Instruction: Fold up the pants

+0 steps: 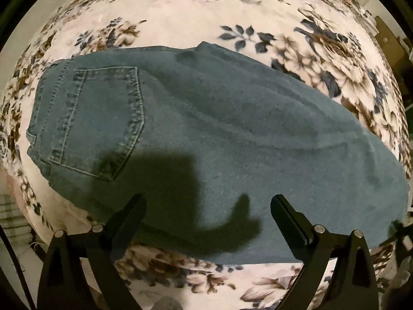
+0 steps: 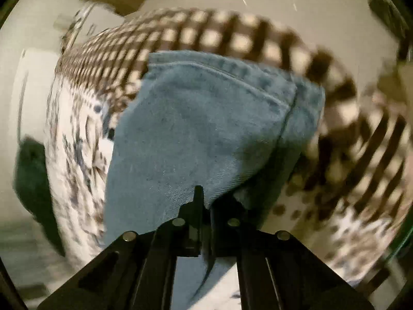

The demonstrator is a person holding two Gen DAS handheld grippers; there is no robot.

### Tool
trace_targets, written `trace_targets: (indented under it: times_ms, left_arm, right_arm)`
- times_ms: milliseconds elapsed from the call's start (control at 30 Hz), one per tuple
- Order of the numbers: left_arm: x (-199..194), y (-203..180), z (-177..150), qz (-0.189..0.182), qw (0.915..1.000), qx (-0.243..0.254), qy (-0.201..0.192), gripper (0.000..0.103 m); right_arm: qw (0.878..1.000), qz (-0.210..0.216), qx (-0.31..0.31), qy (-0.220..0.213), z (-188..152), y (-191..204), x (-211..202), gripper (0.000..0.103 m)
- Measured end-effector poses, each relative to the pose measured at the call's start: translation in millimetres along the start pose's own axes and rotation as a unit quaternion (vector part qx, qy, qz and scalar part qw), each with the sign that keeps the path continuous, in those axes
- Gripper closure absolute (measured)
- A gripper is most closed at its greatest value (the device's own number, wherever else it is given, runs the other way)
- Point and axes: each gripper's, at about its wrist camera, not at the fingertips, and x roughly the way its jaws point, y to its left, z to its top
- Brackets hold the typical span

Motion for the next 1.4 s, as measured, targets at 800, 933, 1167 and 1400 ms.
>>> trace_targets:
  times_ms: [800, 933, 1167, 1400]
  left_arm:
    - [-8, 295, 8, -0.025, 0.9656, -0.259, -0.005, 0.005]
    - [15, 319, 30, -0.026, 0.9638, -0.265, 0.016, 0.005]
    - [35, 341, 42, -0.047, 0.9599, -0.276, -0.006, 0.056]
    - [-8, 336, 23, -0.037, 0.9653, -0.248, -0.072, 0.089]
  right_arm:
    - [0.965, 0.071, -0.060, 0.246, -260, 127, 83, 0.058]
    - [0.970, 0.048, -0.035, 0.237, -280, 138, 110, 0.059]
    - [0.981, 0.023, -0.017, 0.193, -282, 146, 116, 0.096]
    - [0.986, 0.016, -0.072, 0.151, -283, 156, 81, 0.100]
